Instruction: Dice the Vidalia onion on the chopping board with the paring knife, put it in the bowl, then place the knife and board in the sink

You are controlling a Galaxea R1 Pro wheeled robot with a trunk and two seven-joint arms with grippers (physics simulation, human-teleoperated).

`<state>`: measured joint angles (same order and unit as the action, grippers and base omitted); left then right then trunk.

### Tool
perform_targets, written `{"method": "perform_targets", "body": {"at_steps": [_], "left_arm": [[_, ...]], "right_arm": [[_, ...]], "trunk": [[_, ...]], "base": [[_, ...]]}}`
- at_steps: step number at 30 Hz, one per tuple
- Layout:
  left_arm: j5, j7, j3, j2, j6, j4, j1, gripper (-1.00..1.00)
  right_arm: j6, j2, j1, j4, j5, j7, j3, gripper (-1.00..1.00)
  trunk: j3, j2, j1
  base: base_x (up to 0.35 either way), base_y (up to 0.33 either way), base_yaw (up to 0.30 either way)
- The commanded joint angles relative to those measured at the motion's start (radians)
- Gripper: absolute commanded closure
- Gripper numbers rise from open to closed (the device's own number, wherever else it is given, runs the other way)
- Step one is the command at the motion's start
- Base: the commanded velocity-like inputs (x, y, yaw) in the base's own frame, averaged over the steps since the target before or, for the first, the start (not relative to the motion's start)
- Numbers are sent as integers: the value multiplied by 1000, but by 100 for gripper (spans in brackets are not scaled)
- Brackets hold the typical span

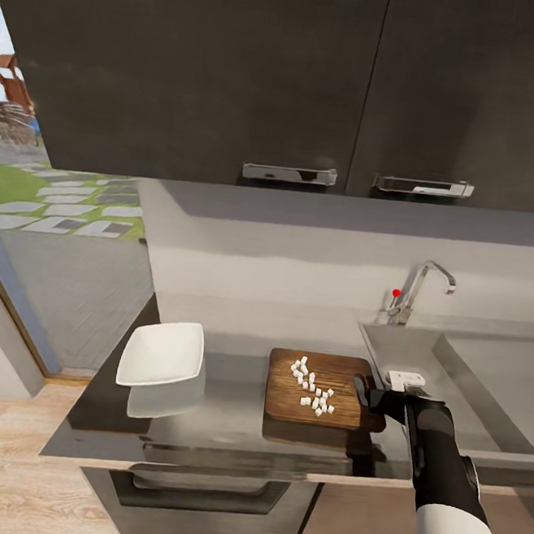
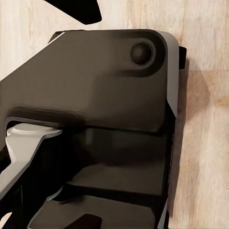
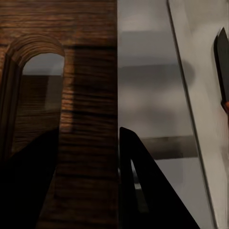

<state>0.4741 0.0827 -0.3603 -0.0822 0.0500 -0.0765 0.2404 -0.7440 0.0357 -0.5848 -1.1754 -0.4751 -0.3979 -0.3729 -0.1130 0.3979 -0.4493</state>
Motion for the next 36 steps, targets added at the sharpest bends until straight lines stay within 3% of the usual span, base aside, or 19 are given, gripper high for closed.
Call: {"method": "perform_targets", "body": {"at_steps": [1, 9, 18, 24, 29, 36], "left_arm": [[11, 6, -8, -1, 5, -5, 2, -100], [11, 6, -8, -1, 5, -5, 2, -100], [11, 6, -8, -1, 5, -5, 2, -100], [11, 6, -8, -1, 5, -5, 2, -100], [11, 6, -8, -1, 5, -5, 2, -100], [11, 6, -8, -1, 5, -5, 2, -100]], "right_arm": [[-2, 1, -1, -1, -10, -10, -3, 100], [-3, 1, -1, -1, -10, -10, -3, 100], [-3, 1, -1, -1, -10, -10, -3, 100], [-3, 1, -1, -1, -10, -10, -3, 100], [-82, -2, -1, -1, -10, -10, -3, 100], [-101, -2, -1, -1, -9, -10, -3, 100]], "trunk": [[-1, 2, -1], [11, 2, -1], [12, 2, -1], [12, 2, -1], [12, 2, -1], [12, 2, -1]], "base": [[0, 0, 0], [-1, 0, 0], [-257, 49, 0], [-45, 11, 0], [-2, 0, 0], [0, 0, 0]]}}
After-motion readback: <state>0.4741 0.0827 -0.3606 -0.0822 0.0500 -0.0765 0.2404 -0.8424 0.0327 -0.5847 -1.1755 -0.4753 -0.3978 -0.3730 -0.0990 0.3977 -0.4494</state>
